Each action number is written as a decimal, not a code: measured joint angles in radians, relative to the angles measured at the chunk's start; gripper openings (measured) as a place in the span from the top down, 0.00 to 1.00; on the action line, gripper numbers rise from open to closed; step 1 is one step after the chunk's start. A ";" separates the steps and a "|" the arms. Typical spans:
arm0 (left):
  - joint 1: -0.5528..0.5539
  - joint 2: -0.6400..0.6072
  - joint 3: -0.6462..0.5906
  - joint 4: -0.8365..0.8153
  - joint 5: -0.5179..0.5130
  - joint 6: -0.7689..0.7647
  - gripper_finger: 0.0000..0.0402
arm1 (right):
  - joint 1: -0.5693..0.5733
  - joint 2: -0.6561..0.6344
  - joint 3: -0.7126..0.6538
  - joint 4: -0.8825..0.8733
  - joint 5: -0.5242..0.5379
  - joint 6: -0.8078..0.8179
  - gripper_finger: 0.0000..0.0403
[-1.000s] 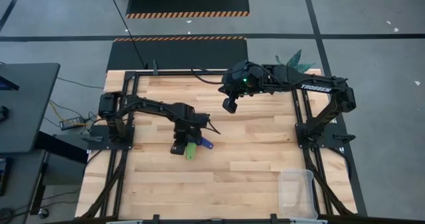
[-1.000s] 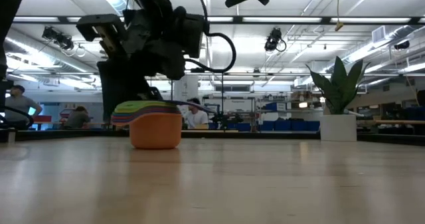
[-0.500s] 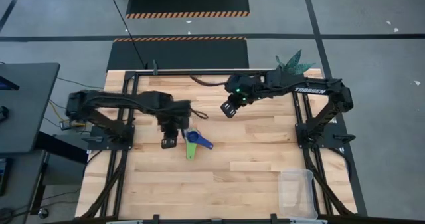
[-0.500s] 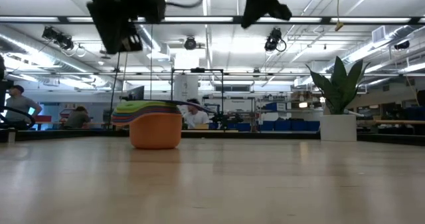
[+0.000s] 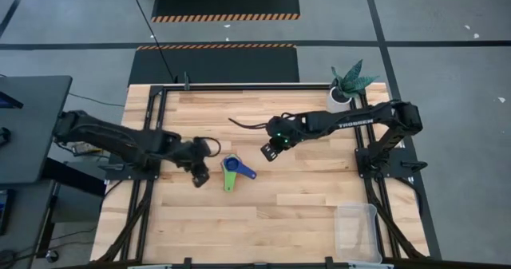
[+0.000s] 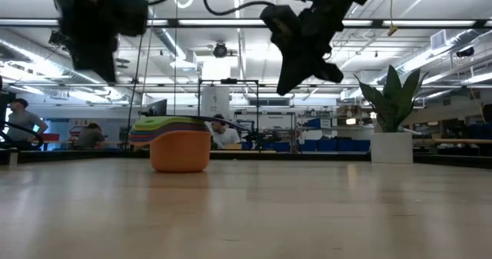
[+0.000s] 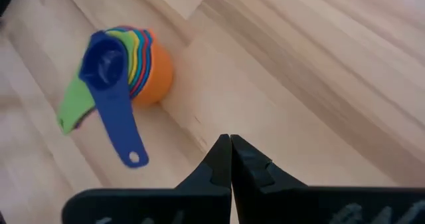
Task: Nest measuring cups in basket
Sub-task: Stack the dark blue measuring cup on top of the green measuring cup
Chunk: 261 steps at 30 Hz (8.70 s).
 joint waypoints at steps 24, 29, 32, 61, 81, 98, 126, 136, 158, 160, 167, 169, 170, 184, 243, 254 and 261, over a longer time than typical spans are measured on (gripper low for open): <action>-0.098 0.367 -0.220 0.709 -0.013 -0.164 1.00 | 0.066 0.328 0.091 0.253 -0.168 0.013 1.00; -0.090 0.391 -0.218 0.768 -0.014 -0.149 1.00 | 0.084 0.365 0.139 0.231 -0.212 0.013 1.00; -0.091 0.412 -0.208 0.802 -0.014 -0.130 1.00 | 0.098 0.377 0.153 0.236 -0.245 0.012 1.00; -0.086 0.273 -0.191 0.644 0.013 -0.050 1.00 | 0.174 0.362 0.308 0.123 -0.233 -0.063 1.00; 0.049 0.098 -0.202 0.291 -0.306 0.204 1.00 | 0.253 0.490 0.414 0.333 -0.162 0.064 1.00; 0.292 0.233 -0.200 0.620 -0.121 0.592 1.00 | 0.364 0.569 0.486 0.193 0.113 0.242 1.00; 0.298 0.303 -0.200 0.616 0.035 0.600 1.00 | 0.346 0.583 0.485 -0.007 0.199 0.184 1.00; 0.222 0.303 -0.200 0.585 0.038 0.521 1.00 | 0.326 0.582 0.485 -0.040 0.194 0.130 1.00; 0.171 0.303 -0.200 0.567 0.006 0.462 1.00 | 0.338 0.489 0.486 -0.161 0.146 0.047 1.00; 0.171 0.303 -0.200 0.559 0.006 0.463 1.00 | 0.338 0.484 0.486 -0.176 0.146 0.042 1.00; 0.174 0.288 -0.197 0.506 -0.009 0.453 1.00 | 0.335 0.448 0.485 -0.188 0.098 -0.025 1.00; 0.174 0.262 -0.199 0.477 -0.037 0.449 1.00 | 0.336 0.448 0.485 -0.129 0.044 -0.054 1.00; 0.175 0.257 -0.196 0.495 -0.050 0.453 1.00 | 0.336 0.451 0.485 -0.092 0.025 -0.069 1.00; 0.264 0.197 -0.198 0.461 -0.037 0.509 1.00 | 0.319 0.457 0.447 0.333 0.073 -0.248 1.00; -0.211 0.426 -0.196 0.923 -0.214 -0.137 1.00 | 0.345 0.503 1.118 -0.646 0.354 -0.439 1.00; -0.148 0.544 -0.034 0.924 -0.233 0.004 1.00 | 0.346 0.502 1.118 -0.661 0.357 -0.464 1.00; -0.142 0.551 0.078 0.775 -0.231 0.076 1.00 | 0.346 0.502 1.119 -0.684 0.357 -0.466 1.00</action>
